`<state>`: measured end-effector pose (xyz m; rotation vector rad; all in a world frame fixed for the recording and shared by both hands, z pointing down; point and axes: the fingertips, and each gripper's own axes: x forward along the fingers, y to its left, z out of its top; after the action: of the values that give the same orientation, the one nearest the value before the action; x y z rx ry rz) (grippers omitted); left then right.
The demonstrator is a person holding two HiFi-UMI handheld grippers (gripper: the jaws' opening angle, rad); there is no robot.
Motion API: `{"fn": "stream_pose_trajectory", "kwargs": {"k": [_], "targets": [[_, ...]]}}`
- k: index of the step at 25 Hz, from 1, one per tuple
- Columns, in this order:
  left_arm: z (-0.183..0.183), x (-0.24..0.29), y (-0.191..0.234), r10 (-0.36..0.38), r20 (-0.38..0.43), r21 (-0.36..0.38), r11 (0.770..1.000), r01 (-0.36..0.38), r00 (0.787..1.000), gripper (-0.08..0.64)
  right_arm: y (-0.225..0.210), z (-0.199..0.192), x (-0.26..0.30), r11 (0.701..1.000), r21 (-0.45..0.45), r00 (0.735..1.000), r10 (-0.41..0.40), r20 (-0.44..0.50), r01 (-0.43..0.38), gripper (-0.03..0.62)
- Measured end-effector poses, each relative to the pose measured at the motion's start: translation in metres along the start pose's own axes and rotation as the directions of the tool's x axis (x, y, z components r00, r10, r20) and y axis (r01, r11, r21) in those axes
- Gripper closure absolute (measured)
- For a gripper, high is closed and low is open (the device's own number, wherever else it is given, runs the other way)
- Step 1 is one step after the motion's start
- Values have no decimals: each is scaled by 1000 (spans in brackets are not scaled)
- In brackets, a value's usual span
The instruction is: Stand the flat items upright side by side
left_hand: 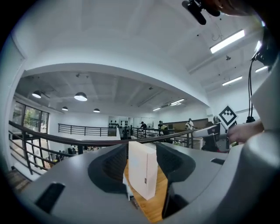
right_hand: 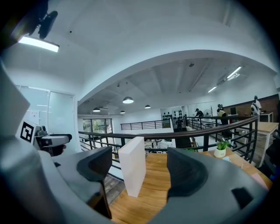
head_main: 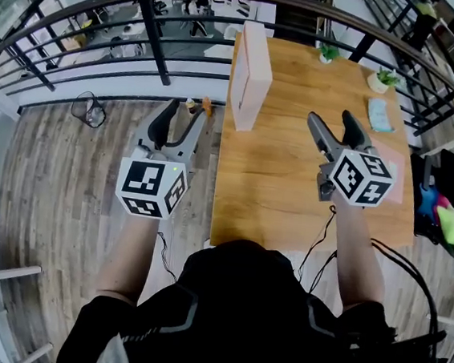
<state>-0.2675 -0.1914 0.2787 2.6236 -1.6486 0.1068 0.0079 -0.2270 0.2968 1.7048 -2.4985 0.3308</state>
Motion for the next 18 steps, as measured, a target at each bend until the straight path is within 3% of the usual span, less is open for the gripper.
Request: {"fn": "stream_pose_trajectory", "kwargs": {"k": [7, 10, 14, 18], "targets": [[16, 31, -62, -87, 5, 17, 996, 87, 996, 333, -58, 22, -58, 1000, -20, 998, -9, 54, 10, 201], [21, 42, -91, -99, -2, 25, 995, 99, 995, 333, -88, 22, -82, 1000, -8, 998, -20, 60, 21, 201], [31, 60, -125, -100, 14, -21, 995, 100, 995, 345, -130, 29, -112, 999, 2, 996, -44, 83, 44, 201], [33, 80, -168, -131, -8, -2, 991, 131, 991, 344, -170, 35, -142, 998, -1, 993, -61, 105, 61, 202]]}}
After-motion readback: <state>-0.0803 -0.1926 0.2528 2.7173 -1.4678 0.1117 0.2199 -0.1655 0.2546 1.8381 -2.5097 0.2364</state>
